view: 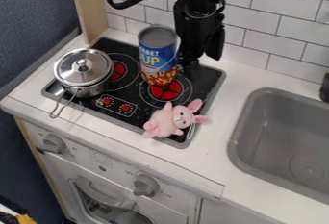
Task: Put the tin on the left burner of the stove
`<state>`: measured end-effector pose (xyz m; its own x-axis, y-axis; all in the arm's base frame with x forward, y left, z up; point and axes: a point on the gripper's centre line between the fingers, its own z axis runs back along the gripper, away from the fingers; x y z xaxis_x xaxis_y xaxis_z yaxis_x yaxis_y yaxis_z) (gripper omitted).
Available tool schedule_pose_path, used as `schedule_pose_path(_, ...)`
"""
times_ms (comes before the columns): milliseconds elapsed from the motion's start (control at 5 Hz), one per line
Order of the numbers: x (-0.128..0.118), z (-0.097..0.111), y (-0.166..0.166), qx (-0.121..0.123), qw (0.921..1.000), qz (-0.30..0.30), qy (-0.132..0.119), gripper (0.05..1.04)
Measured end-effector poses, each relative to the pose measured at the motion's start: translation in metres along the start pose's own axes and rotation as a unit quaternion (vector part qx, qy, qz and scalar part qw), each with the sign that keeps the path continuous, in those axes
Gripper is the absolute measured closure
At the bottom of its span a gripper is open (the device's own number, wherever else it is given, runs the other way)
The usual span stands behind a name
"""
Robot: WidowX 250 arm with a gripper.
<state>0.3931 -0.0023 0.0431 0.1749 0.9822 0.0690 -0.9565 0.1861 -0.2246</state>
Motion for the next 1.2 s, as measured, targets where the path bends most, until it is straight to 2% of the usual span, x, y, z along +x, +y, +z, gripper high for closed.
schedule_pose_path(200, 0.015, -0.009, -0.009, 0.019, 0.9997, 0.012, -0.014, 0.083)
schedule_pose_path(600, 0.049, -0.011, -0.011, 0.035, 0.9976, 0.049, -0.033, 0.084)
schedule_pose_path(1000, 0.092, -0.005, -0.005, 0.044, 0.993, 0.095, -0.055, 0.083)
schedule_pose_path(1200, 0.113, -0.009, 0.001, 0.058, 0.9884, 0.128, -0.058, 0.083)
